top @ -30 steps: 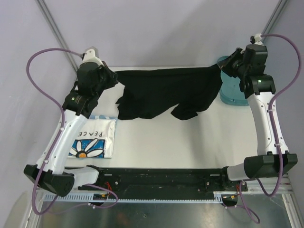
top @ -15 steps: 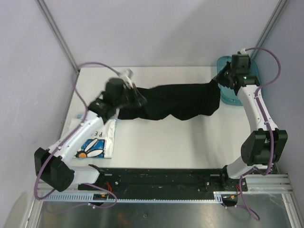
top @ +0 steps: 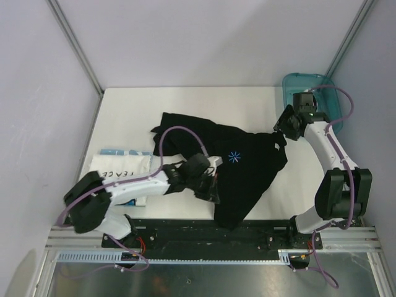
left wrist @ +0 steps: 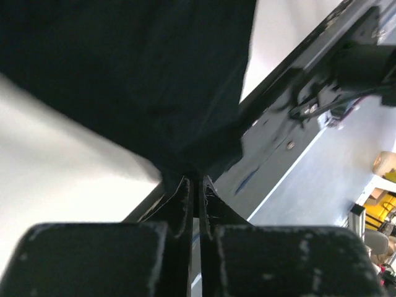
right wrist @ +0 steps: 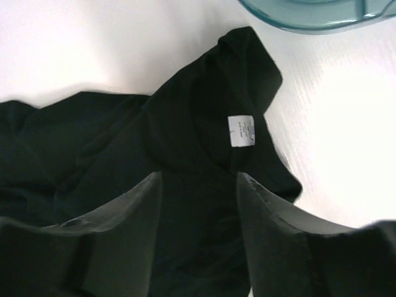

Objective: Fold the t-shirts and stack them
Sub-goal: Flatten out the tshirt

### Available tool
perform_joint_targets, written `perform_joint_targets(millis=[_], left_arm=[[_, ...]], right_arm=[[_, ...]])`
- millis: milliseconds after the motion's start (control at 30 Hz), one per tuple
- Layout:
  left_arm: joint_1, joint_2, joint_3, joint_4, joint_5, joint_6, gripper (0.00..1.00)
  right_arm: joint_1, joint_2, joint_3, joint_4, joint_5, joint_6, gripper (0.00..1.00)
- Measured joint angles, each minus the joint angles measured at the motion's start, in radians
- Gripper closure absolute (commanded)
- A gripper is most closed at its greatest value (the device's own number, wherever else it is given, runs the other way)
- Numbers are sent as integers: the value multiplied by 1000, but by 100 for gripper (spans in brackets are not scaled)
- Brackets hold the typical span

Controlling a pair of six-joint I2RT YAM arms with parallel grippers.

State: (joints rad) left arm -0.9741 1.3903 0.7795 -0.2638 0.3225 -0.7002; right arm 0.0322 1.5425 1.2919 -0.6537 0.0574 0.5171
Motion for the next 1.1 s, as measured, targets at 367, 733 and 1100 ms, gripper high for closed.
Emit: perform_joint_targets(millis=[367, 733, 1100], left_arm=[[-79, 354, 341, 100, 46, -5, 100], [-81, 349, 266, 100, -50, -45, 100], [-79, 286, 228, 98, -85, -60, 100]], right_arm=[[-64, -296, -239, -19, -50, 31, 40], [209, -495, -620, -46, -82, 237, 51], [362, -478, -687, -37, 19, 395, 52]])
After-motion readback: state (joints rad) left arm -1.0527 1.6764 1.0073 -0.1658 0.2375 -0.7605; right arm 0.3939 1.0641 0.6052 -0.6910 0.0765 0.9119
